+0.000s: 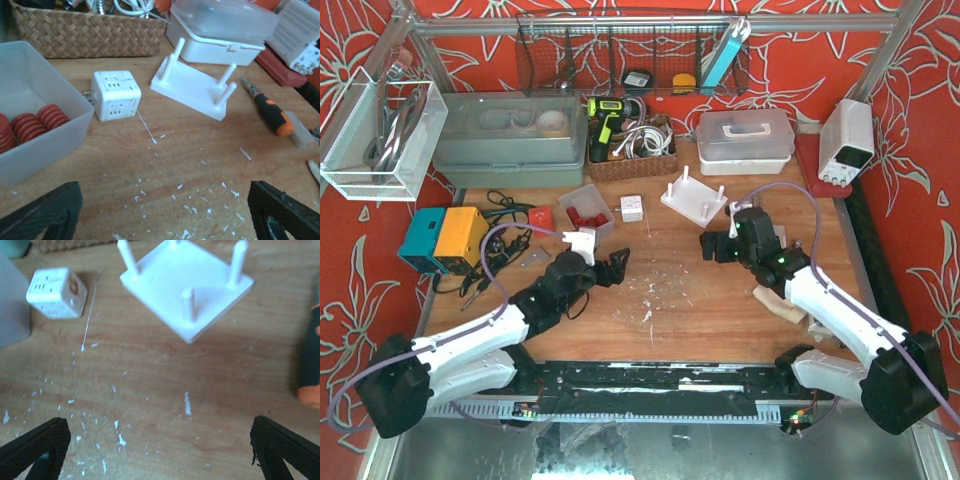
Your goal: Install the large spring
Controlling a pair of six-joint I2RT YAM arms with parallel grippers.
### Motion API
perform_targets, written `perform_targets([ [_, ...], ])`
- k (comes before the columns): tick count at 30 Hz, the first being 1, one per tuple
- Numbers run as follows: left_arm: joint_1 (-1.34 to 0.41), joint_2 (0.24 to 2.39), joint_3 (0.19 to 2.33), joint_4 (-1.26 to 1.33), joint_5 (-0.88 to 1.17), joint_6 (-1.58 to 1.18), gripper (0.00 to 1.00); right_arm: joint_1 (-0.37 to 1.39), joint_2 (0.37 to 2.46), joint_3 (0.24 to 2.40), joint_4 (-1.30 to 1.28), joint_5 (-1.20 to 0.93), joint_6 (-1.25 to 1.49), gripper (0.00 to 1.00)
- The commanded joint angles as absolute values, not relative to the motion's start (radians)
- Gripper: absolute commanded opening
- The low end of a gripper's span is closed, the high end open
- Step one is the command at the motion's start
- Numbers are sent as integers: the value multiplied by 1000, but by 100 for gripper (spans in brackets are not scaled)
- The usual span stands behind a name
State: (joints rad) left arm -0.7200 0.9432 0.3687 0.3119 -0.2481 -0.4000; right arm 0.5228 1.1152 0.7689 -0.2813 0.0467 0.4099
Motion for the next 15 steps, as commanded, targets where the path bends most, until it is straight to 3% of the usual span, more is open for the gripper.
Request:
perform_targets([
  [1, -699, 998, 503, 195, -333, -374, 86, 556, 1103, 672, -150, 1, 425, 99],
  [9, -493, 1242, 746, 80, -210, -319, 62, 594, 1069, 608, -83, 159, 380, 99],
  [15, -399, 1339, 851, 16, -227, -296, 59, 608, 1029, 552, -19, 207, 387, 98],
])
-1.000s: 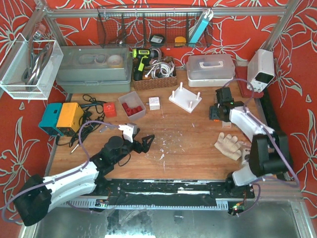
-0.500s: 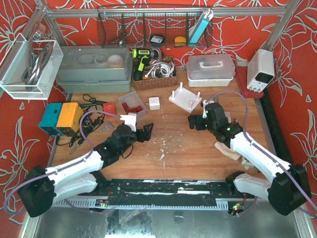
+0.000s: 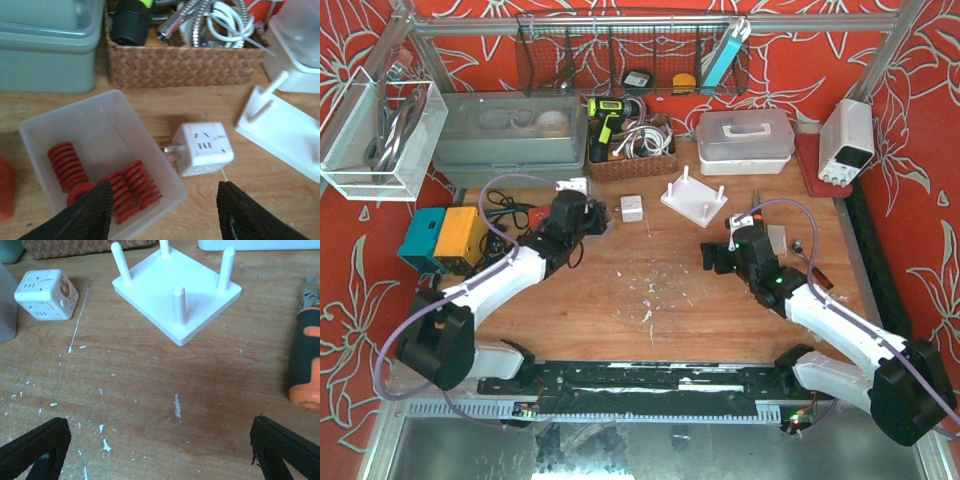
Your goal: Install the large spring
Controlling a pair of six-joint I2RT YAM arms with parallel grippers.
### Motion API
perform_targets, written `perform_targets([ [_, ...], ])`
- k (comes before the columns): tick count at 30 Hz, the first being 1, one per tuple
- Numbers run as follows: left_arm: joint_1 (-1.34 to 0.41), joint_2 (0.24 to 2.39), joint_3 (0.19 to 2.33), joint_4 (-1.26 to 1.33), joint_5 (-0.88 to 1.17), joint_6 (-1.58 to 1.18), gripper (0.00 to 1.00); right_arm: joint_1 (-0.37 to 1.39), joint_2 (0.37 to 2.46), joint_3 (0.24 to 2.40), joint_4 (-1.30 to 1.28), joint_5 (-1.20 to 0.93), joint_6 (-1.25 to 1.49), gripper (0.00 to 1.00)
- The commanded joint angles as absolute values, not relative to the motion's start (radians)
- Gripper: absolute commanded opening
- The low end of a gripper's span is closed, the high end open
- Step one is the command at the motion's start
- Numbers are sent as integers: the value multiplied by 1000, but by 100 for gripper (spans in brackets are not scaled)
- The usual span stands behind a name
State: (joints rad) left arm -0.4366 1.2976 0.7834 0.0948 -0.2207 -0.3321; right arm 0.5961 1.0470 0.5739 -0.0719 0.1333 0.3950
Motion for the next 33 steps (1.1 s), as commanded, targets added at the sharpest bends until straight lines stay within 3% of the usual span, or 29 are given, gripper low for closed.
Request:
perform_targets([
  [1, -390, 1356, 869, -6, -237, -285, 57, 611, 1029, 555, -23, 216, 386, 99],
  [6, -329, 1464, 1000, -186, -218, -251, 51, 622, 1033, 541, -9, 252, 369, 98],
  [15, -287, 1709, 1301, -562, -156, -71, 51, 631, 1051, 553, -14, 267, 358, 98],
  [33, -264, 1902, 1466, -759, -193, 20, 53, 636, 1026, 543, -10, 280, 350, 98],
])
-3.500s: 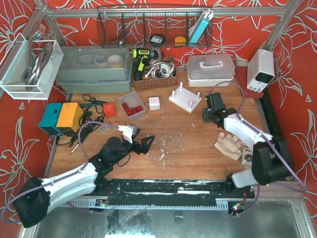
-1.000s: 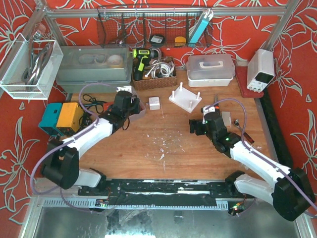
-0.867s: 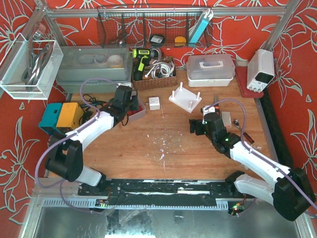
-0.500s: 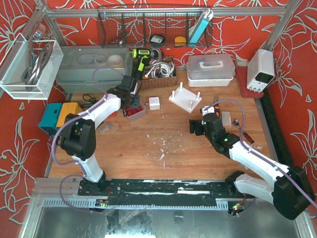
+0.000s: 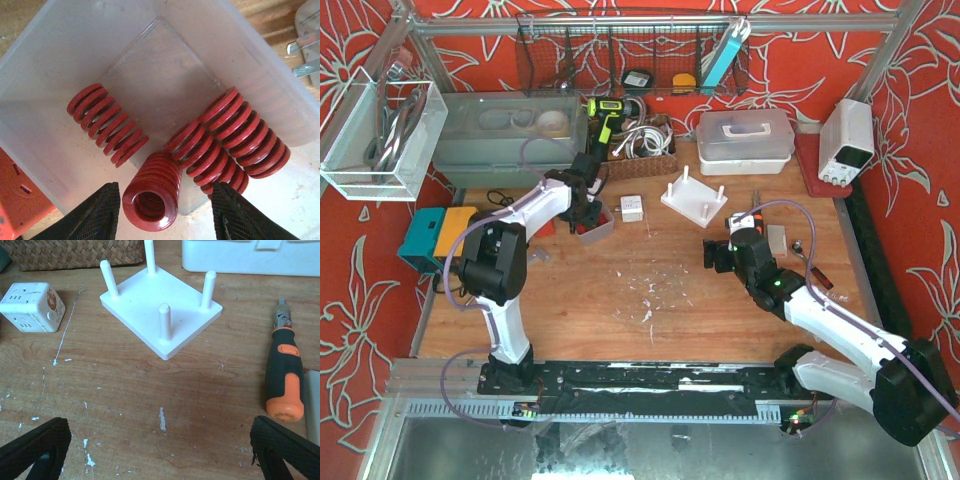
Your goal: Install the large spring
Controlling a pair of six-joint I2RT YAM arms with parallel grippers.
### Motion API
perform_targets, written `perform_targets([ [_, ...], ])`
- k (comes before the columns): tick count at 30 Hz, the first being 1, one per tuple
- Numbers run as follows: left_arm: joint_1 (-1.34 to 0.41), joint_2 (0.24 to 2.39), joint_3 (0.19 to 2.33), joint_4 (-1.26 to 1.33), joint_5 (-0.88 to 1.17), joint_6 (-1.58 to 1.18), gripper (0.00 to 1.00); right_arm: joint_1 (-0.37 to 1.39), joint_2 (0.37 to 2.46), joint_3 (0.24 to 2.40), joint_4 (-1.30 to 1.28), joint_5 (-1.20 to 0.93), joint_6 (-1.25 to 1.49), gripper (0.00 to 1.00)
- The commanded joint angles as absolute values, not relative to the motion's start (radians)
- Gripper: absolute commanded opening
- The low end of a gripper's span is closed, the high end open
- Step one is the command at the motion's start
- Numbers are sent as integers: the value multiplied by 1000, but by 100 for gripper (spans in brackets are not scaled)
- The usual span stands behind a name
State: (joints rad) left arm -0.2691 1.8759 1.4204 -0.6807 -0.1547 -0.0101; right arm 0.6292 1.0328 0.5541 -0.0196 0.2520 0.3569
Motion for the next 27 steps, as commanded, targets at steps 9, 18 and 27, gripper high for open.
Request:
perform_targets([
  [9, -264, 1952, 1503, -812, -171, 39, 51, 637, 1035, 548, -16, 291, 345, 98],
  [18, -264, 1997, 1525, -828, -186, 46, 51, 639, 1042, 548, -15, 296, 342, 98],
  [27, -262, 2031, 1536, -821, -144, 54, 46, 641, 1048, 559, -29, 324, 333, 98],
])
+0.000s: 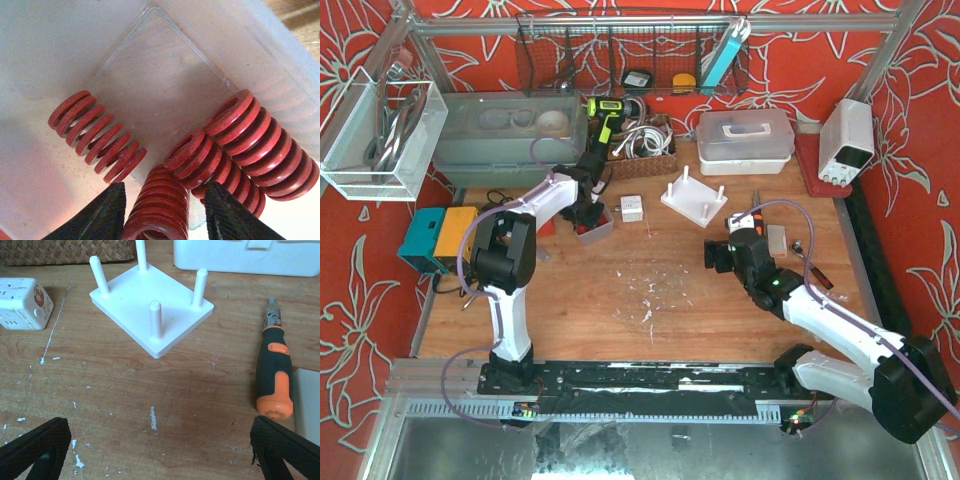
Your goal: Install the large spring
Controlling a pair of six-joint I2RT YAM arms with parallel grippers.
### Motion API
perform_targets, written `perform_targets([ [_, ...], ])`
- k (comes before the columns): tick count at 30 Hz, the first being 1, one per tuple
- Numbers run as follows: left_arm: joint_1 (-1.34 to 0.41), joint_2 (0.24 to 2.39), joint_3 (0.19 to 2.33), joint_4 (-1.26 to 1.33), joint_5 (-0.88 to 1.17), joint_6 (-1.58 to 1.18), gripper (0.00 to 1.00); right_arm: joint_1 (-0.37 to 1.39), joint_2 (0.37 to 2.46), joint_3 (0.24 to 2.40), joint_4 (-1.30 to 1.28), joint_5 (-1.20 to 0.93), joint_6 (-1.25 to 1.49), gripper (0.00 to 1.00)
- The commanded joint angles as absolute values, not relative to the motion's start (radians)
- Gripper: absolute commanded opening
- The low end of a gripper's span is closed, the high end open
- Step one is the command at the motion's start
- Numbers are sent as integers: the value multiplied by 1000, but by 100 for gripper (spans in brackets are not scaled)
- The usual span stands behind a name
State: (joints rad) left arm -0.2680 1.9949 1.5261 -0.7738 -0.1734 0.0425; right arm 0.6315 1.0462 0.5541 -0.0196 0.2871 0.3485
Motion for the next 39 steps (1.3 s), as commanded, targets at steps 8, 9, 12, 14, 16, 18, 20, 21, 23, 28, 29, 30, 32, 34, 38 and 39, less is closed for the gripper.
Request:
perform_targets([
  [8, -262, 2020, 1555, -818, -134, 56, 32, 640, 1038, 554, -26, 327, 332, 98],
  [9, -262, 2017, 1558, -819, -135, 55, 32, 640, 1040, 556, -27, 327, 331, 99],
  [12, -262, 2012, 1573, -824, -139, 54, 30, 641, 1044, 559, -31, 327, 331, 99],
  [14, -262, 2007, 1584, -825, -138, 54, 29, 641, 1042, 558, -30, 327, 332, 99],
  [16, -262, 2007, 1594, -825, -139, 57, 31, 641, 1038, 558, -31, 328, 331, 99],
  [18, -262, 2008, 1599, -833, -151, 57, 41, 640, 1036, 557, -32, 331, 331, 99],
  [20, -262, 2008, 1592, -844, -161, 57, 43, 641, 1034, 558, -35, 331, 330, 99],
  [21, -262, 2006, 1587, -848, -166, 58, 44, 641, 1032, 557, -35, 334, 330, 99],
  [23, -262, 1998, 1578, -858, -173, 56, 44, 641, 1029, 557, -34, 333, 330, 99],
  [28, -262, 1975, 1574, -886, -203, 49, 46, 641, 1029, 557, -33, 328, 331, 99],
  [29, -262, 1976, 1573, -891, -210, 50, 46, 641, 1028, 557, -33, 328, 331, 99],
  [30, -262, 1978, 1571, -894, -216, 51, 46, 641, 1028, 557, -34, 328, 332, 99],
  [32, -262, 1987, 1567, -901, -230, 50, 49, 642, 1029, 557, -33, 327, 331, 99],
  [34, -262, 1992, 1562, -907, -241, 48, 50, 641, 1030, 557, -34, 328, 331, 99],
  [38, -262, 1984, 1560, -915, -228, 53, 49, 641, 1032, 557, -34, 331, 331, 99],
  [39, -262, 1982, 1558, -919, -230, 54, 49, 641, 1034, 558, -34, 330, 330, 99],
])
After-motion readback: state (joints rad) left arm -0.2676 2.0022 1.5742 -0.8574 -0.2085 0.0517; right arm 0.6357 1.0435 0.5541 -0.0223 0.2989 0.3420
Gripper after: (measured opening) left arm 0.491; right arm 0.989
